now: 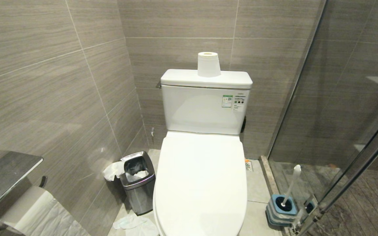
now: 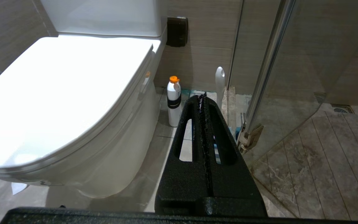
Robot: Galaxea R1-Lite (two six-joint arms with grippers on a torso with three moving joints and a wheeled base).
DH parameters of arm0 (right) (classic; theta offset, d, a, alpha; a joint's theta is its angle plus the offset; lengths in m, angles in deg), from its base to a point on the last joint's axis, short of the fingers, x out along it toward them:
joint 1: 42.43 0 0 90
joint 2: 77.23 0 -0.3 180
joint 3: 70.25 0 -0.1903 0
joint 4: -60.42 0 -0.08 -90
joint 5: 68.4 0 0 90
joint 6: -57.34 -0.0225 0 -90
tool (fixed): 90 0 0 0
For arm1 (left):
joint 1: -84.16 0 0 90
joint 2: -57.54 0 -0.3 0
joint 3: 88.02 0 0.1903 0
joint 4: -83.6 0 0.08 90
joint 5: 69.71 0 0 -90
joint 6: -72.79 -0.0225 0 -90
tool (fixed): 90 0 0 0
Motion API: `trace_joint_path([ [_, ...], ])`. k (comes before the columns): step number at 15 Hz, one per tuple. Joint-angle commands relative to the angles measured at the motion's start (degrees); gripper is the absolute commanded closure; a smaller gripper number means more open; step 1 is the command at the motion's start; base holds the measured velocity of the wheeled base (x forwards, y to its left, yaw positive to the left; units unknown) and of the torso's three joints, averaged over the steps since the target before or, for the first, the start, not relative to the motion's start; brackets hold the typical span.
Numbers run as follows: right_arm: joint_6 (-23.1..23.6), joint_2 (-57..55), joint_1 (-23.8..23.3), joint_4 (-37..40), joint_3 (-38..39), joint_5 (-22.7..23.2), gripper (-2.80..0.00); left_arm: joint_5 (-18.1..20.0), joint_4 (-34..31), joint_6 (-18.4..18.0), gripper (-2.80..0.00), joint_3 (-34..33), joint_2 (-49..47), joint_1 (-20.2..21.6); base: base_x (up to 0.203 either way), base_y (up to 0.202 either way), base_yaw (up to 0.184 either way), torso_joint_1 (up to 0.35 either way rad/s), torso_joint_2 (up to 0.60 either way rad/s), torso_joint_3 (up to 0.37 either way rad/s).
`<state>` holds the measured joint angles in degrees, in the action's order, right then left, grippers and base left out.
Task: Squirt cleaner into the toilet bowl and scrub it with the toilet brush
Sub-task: Use the left hand to lift the toilet lid slightly
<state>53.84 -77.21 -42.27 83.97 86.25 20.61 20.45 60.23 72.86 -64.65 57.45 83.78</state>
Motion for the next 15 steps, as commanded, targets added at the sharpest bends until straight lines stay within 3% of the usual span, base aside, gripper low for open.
trace_joint_path([
  [1, 0.0, 0.0, 0.0, 0.0, 0.0, 0.0, 0.00, 0.0, 0.0, 0.0, 0.00, -0.1, -0.1, 0.0, 0.000, 0.000, 0.000, 0.000, 0.00, 0.000],
  [15, 0.0, 0.0, 0.0, 0.0, 0.0, 0.0, 0.00, 0.0, 0.0, 0.0, 0.00, -0.1, 0.0, 0.0, 0.000, 0.000, 0.000, 0.000, 0.00, 0.000],
])
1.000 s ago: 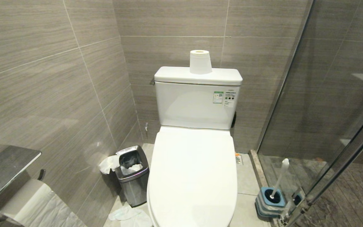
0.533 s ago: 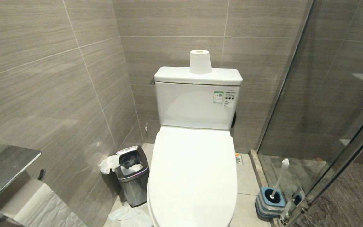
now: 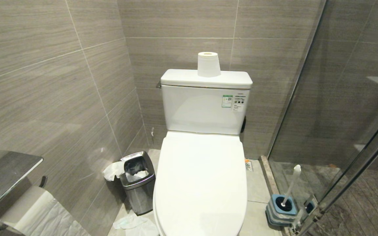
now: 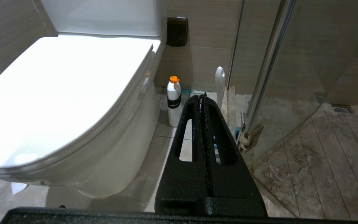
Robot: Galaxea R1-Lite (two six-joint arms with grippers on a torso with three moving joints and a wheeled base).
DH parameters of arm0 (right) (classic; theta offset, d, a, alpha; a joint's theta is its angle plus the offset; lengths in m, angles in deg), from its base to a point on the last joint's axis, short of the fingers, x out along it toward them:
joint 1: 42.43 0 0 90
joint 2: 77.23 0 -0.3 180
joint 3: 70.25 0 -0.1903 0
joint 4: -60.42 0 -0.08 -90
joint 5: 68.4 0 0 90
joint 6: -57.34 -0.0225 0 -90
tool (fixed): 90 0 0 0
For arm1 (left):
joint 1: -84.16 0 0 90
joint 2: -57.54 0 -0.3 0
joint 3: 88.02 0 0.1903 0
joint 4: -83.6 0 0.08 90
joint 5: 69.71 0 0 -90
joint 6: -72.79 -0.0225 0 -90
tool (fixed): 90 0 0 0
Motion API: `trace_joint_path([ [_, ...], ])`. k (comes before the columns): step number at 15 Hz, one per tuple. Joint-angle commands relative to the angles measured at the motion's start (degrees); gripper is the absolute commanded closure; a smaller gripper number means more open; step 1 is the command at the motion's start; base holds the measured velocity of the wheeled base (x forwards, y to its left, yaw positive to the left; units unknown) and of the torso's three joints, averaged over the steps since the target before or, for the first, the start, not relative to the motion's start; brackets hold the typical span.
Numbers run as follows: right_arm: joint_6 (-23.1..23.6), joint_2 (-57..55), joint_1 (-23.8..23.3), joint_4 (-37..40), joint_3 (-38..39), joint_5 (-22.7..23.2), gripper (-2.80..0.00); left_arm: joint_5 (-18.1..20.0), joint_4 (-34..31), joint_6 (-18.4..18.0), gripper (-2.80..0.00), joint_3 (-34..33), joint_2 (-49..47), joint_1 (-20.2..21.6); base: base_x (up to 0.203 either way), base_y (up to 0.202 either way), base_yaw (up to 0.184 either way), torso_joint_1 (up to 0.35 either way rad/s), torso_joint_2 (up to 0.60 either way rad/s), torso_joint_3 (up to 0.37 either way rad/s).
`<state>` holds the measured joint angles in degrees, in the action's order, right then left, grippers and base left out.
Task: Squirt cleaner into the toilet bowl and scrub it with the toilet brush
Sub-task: Use the left hand to lift the toilet lid slightly
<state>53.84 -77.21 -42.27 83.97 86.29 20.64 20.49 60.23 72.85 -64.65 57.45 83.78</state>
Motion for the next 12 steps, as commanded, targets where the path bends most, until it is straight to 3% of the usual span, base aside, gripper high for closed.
trace_joint_path([
  [1, 0.0, 0.0, 0.0, 0.0, 0.0, 0.0, 0.00, 0.0, 0.0, 0.0, 0.00, -0.1, -0.1, 0.0, 0.000, 0.000, 0.000, 0.000, 0.00, 0.000],
  [12, 0.0, 0.0, 0.0, 0.0, 0.0, 0.0, 0.00, 0.0, 0.0, 0.0, 0.00, -0.1, -0.1, 0.0, 0.000, 0.000, 0.000, 0.000, 0.00, 0.000],
])
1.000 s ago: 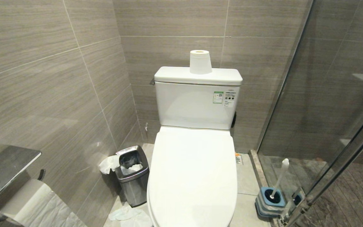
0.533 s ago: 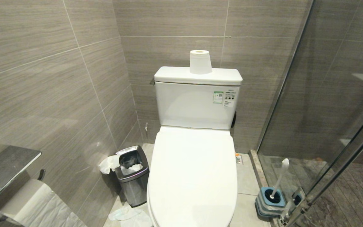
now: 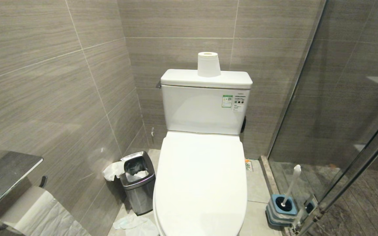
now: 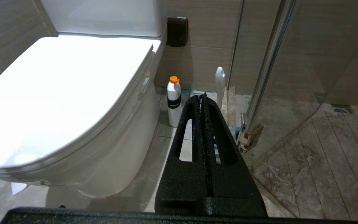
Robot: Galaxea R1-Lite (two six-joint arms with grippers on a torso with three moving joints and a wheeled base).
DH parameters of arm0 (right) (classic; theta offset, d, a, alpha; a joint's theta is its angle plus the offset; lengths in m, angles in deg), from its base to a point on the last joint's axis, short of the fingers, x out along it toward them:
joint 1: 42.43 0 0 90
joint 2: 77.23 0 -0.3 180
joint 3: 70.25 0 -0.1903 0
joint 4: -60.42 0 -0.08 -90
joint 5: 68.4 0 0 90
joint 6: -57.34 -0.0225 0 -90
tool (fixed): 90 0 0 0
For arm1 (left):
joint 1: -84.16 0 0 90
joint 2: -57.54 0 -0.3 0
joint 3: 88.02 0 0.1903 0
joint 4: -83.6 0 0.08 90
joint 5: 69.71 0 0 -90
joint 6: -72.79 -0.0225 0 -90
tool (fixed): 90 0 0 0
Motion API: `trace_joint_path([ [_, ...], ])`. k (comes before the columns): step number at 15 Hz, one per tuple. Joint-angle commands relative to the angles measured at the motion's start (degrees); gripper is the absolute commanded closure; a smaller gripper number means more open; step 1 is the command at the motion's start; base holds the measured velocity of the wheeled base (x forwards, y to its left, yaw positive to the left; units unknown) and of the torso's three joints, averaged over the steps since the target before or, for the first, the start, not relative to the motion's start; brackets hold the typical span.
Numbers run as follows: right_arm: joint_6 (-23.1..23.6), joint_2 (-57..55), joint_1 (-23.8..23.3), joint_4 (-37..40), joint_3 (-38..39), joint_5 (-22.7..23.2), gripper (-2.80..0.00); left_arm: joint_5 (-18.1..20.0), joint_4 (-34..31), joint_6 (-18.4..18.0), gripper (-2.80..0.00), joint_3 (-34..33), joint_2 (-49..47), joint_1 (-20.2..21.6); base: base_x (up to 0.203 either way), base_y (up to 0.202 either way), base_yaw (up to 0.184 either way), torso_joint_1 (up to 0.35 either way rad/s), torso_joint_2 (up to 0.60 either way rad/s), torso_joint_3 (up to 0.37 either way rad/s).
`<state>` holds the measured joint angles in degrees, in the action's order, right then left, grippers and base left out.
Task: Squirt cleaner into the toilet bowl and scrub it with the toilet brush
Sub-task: Use the left hand to lift the toilet lid slightly
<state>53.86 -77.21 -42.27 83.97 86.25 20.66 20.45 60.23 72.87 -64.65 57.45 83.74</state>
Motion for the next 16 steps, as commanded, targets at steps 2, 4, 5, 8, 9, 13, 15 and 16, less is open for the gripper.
trace_joint_path([
  [2, 0.1, 0.0, 0.0, 0.0, 0.0, 0.0, 0.00, 0.0, 0.0, 0.0, 0.00, -0.1, -0.1, 0.0, 0.000, 0.000, 0.000, 0.000, 0.00, 0.000],
  [4, 0.1, 0.0, 0.0, 0.1, 0.0, 0.0, 0.00, 0.0, 0.0, 0.0, 0.00, -0.1, -0.1, 0.0, 0.000, 0.000, 0.000, 0.000, 0.00, 0.000],
  [5, 0.2, 0.0, 0.0, 0.0, 0.0, 0.1, 0.00, 0.0, 0.0, 0.0, 0.00, -0.1, -0.1, 0.0, 0.000, 0.000, 0.000, 0.000, 0.00, 0.000],
  [8, 2.2, 0.0, 0.0, -0.1, 0.1, 0.6, 0.00, 0.0, 0.0, -0.4, 0.00, -0.1, -0.1, 0.1, 0.000, 0.000, 0.000, 0.000, 0.00, 0.000],
  [9, 5.6, 0.0, 0.0, 0.0, 0.1, 1.2, 0.00, 0.2, 0.0, -1.2, 0.00, -0.1, -0.1, 0.1, 0.000, 0.000, 0.000, 0.000, 0.00, 0.000],
  [13, 9.9, 0.0, 0.0, 0.0, 0.0, 2.8, 0.00, 3.3, -0.2, -12.7, 0.00, -0.1, -0.1, 0.1, 0.000, 0.000, 0.000, 0.000, 0.00, 0.000],
  [15, 9.9, 0.0, 0.0, 0.0, 0.0, 2.8, 0.00, 3.9, -0.2, -13.9, 0.00, -0.1, -0.1, 0.1, 0.000, 0.000, 0.000, 0.000, 0.00, 0.000],
  [16, 9.9, 0.0, 0.0, 0.0, 0.0, 2.8, 0.00, 4.0, -0.1, -13.9, 0.00, -0.1, -0.1, 0.1, 0.000, 0.000, 0.000, 0.000, 0.00, 0.000],
])
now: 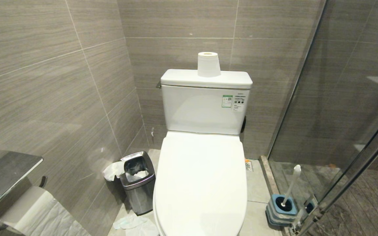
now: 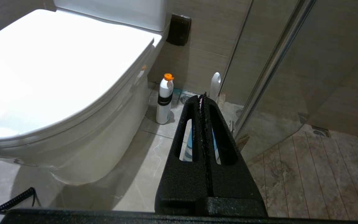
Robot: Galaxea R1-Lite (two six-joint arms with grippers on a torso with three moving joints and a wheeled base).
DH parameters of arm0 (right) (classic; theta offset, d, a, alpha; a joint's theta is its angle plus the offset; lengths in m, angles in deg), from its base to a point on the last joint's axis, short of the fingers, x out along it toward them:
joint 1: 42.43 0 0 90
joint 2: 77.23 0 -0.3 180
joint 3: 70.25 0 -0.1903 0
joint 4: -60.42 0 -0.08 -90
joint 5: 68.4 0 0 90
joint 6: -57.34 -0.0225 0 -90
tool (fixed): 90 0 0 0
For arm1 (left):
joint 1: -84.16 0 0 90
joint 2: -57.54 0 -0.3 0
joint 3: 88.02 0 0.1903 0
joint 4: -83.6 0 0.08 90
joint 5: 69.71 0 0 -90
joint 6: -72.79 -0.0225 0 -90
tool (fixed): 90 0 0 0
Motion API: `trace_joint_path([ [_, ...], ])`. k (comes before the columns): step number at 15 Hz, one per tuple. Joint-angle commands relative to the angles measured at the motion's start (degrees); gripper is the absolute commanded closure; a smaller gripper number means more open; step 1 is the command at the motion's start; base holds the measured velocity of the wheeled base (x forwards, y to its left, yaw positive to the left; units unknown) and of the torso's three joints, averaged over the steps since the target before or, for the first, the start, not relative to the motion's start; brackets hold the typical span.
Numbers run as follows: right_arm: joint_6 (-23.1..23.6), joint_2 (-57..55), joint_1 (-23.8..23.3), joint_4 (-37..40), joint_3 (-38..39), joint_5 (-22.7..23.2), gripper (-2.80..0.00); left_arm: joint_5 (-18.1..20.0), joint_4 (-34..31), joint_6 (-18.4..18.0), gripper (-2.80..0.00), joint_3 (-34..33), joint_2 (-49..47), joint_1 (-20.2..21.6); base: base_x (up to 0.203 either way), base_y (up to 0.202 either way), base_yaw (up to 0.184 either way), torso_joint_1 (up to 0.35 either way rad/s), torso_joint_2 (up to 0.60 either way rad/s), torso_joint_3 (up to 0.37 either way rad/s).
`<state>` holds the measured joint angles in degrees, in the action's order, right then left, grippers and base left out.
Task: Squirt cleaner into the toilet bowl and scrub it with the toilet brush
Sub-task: Use the left hand to lift the toilet lid slightly
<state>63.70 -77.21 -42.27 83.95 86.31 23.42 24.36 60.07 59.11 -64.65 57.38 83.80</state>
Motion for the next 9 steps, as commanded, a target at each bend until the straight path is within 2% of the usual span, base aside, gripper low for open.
trace_joint_path([
  [1, 0.1, 0.0, 0.0, 0.0, 0.0, 0.0, 0.00, 0.1, 0.0, -0.1, 0.00, -0.1, 0.0, 0.0, 0.000, 0.000, 0.000, 0.000, 0.00, 0.000],
  [3, -1.5, 0.0, 0.0, 0.1, 0.0, 0.1, 0.00, 0.0, 0.1, 0.2, 0.00, -0.1, 0.0, 0.0, 0.000, 0.000, 0.000, 0.000, 0.00, 0.000],
  [4, -5.0, 0.0, 0.0, 0.1, 0.0, -0.1, 0.00, -0.1, 0.0, 1.9, 0.00, -0.1, 0.1, 0.0, 0.000, 0.000, 0.000, 0.000, 0.00, 0.000],
  [6, -10.8, 0.0, 0.0, 0.1, -0.1, -3.1, 0.00, -1.2, -0.1, 8.8, 0.00, -0.1, 0.1, 0.0, 0.000, 0.000, 0.000, 0.000, 0.00, 0.000],
  [7, -10.9, 0.0, 0.0, 0.1, -0.1, -3.1, 0.00, -2.4, -0.1, 10.8, 0.00, -0.1, 0.1, 0.0, 0.000, 0.000, 0.000, 0.000, 0.00, 0.000],
  [9, -10.9, 0.0, 0.0, 0.1, -0.1, -3.1, 0.00, -2.7, 0.1, 11.6, 0.00, -0.1, 0.0, -0.1, 0.000, 0.000, 0.000, 0.000, 0.00, 0.000],
])
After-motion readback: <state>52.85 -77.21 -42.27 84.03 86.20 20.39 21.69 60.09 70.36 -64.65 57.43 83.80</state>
